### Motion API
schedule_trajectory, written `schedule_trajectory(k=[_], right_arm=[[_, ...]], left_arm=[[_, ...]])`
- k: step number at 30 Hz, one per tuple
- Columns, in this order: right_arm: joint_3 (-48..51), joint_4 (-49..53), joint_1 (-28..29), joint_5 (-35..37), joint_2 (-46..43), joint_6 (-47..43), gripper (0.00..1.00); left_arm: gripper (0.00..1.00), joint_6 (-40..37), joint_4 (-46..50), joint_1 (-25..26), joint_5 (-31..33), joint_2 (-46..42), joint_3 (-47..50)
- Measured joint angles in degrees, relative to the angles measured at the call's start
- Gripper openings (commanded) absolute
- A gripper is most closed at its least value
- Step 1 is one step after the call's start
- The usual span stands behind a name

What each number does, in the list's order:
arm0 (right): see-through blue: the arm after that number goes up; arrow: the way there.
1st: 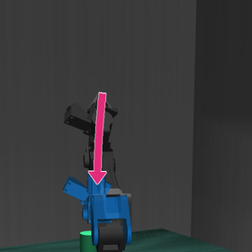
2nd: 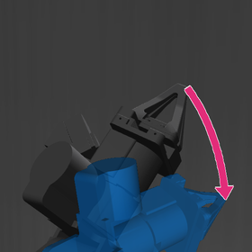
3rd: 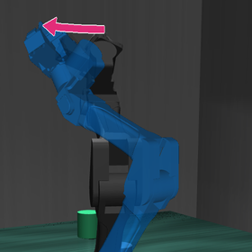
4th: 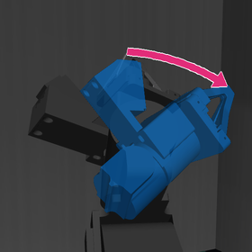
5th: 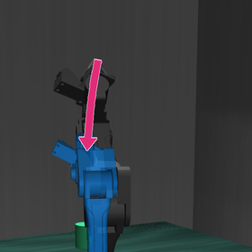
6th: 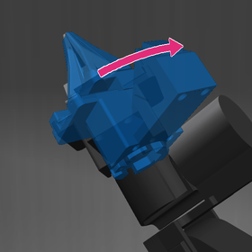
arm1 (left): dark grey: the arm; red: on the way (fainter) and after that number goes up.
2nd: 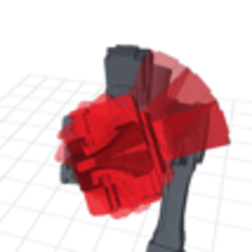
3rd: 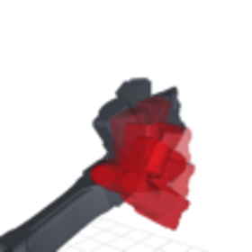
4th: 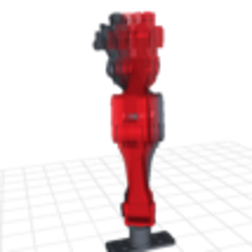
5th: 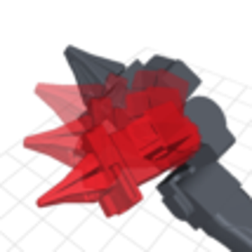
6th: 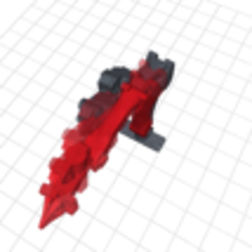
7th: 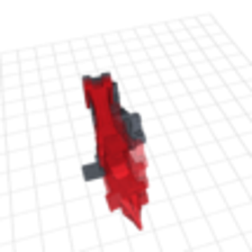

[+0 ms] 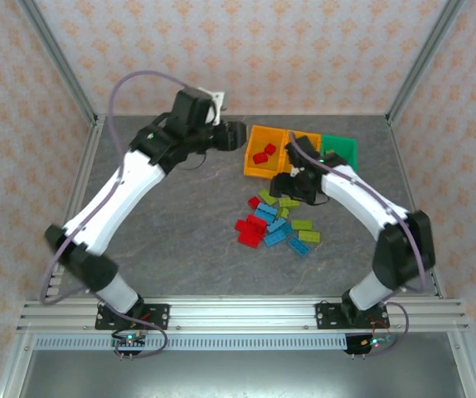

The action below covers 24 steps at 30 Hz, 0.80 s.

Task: Sort the legos into containers by color

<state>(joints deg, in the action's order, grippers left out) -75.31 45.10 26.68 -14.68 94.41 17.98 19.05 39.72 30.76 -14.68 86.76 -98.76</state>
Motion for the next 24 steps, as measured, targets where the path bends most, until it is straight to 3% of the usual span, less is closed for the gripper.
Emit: schedule_trajectory(k=[8, 24], right_arm=[[-8.9, -1.0, 0.9, 4.1, 17.2, -3.6, 0.69], [-20.3, 3.5, 2.0, 3.0, 29.1, -3.4, 0.64]], left_arm=[[0.64, -4.4, -1.4, 0.1, 3.0, -18.3, 22.1], [0.78, -14.7, 0.2, 0.0, 6.0, -22.0, 25.5]])
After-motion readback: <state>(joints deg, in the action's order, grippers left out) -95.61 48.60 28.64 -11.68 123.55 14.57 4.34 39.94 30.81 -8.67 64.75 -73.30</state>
